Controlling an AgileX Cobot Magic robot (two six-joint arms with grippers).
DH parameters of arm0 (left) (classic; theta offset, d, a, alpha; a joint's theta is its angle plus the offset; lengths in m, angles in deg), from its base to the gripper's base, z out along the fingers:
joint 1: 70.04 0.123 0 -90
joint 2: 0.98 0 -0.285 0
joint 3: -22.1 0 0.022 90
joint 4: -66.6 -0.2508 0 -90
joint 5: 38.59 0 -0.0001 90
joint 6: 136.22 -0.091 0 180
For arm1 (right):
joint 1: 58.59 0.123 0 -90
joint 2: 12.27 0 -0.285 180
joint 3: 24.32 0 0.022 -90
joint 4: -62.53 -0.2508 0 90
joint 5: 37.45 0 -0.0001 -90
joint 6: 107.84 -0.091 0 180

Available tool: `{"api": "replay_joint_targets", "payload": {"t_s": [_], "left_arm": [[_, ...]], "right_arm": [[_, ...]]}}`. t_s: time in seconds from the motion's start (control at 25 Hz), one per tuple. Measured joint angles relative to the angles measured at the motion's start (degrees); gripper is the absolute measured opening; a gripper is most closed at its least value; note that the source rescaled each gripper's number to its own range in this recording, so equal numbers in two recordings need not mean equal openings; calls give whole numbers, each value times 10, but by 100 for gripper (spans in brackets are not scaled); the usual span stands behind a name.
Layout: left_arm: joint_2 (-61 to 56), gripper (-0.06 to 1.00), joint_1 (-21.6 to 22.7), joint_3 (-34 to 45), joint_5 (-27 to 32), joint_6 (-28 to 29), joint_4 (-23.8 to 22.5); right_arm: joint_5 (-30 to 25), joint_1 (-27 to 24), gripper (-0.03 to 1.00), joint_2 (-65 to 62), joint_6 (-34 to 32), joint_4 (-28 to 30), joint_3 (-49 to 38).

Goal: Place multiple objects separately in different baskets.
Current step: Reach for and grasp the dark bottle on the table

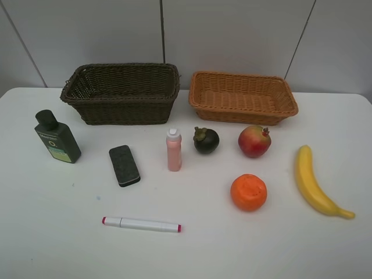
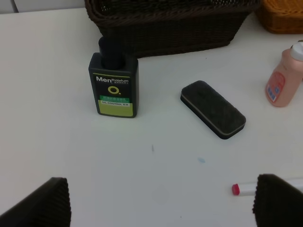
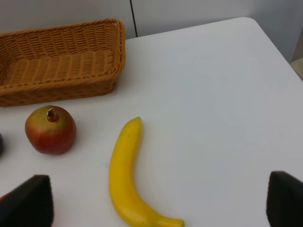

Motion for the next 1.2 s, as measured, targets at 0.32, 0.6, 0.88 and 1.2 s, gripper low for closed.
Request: {"api": "replay_joint_targets", "payload": {"t_s": [0.32,0.6,0.88,1.2], "left_arm": [[0,100,0,0,0,0,0],[33,100,0,0,-1,88,-40],[240,100,0,-42,-26,236,-64],[558,100,0,-142,-57,369,-104]], "right_arm": [[0,0,100,0,0,0,0],[0,0,100,0,0,0,0],[0,0,100,0,0,0,0],[1,0,100,0,0,0,0]]}}
